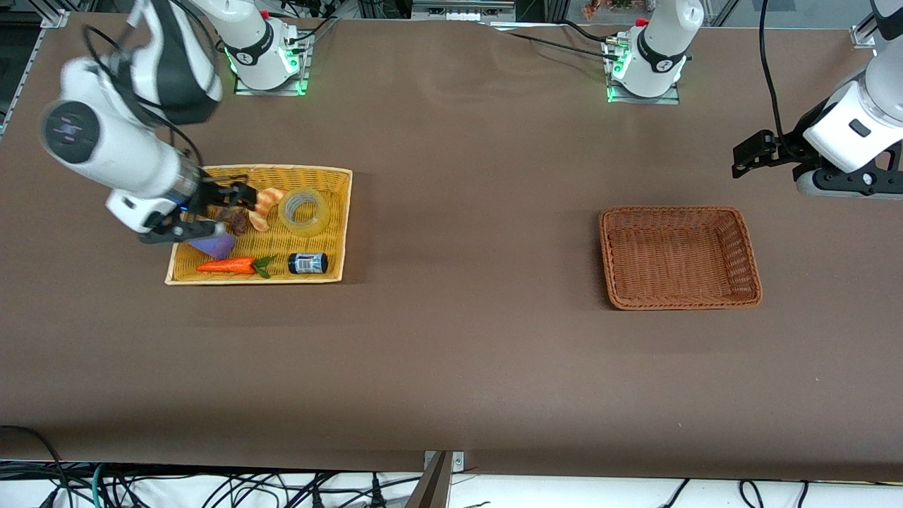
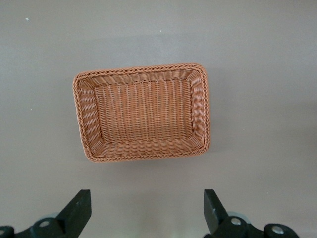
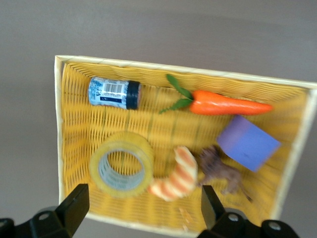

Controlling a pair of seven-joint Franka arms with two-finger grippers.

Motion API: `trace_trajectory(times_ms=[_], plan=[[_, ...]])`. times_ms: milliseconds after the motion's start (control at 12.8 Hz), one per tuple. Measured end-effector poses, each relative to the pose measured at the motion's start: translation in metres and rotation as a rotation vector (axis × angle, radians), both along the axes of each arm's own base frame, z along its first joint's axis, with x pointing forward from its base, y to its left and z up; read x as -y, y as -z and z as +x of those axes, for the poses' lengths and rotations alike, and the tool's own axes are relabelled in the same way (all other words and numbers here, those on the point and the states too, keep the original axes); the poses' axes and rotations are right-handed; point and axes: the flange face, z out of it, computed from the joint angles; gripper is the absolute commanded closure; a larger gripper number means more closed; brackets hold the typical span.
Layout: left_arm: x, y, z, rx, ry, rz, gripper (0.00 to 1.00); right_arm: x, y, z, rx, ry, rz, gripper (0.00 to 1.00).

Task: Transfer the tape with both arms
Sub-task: 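Reach the right gripper down to the clear tape roll in the yellow basket, then close the right gripper on the tape roll's rim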

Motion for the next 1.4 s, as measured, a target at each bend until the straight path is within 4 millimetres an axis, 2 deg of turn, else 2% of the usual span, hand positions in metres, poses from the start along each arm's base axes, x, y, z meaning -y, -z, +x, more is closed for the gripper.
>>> trace_trajectory(times_ms=[234,623,778,856,1012,1090,1323,1401], plan=[[0.0,0.0,0.0,0.0,0.0,0.0,0.0,-0.01,0.06,-0.011,-0.004,-0.009,0.011,0.0],[0.0,0.0,0.0,0.0,0.0,0.0,0.0,-0.007,0.132,-0.043,-0.02,-0.008,0.017,0.0],[0.0,0.0,0.0,0.0,0.0,0.0,0.0,-0.005,0.15,-0.056,-0.031,-0.007,0.015,0.0],[0.0,0.0,0.0,0.0,0.0,0.0,0.0,-0.004,0.153,-0.059,-0.035,-0.008,0.014,0.06],[0.0,0.0,0.0,0.0,0.0,0.0,0.0,-0.004,0.154,-0.061,-0.029,-0.007,0.015,0.34],[0.0,0.0,0.0,0.0,0.0,0.0,0.0,-0.004,0.157,-0.062,-0.027,-0.007,0.016,0.53],[0.0,0.0,0.0,0.0,0.0,0.0,0.0,-0.003,0.165,-0.067,-0.036,-0.006,0.015,0.94],[0.0,0.0,0.0,0.0,0.0,0.0,0.0,-0.003,0.165,-0.068,-0.037,-0.006,0.015,1.0]])
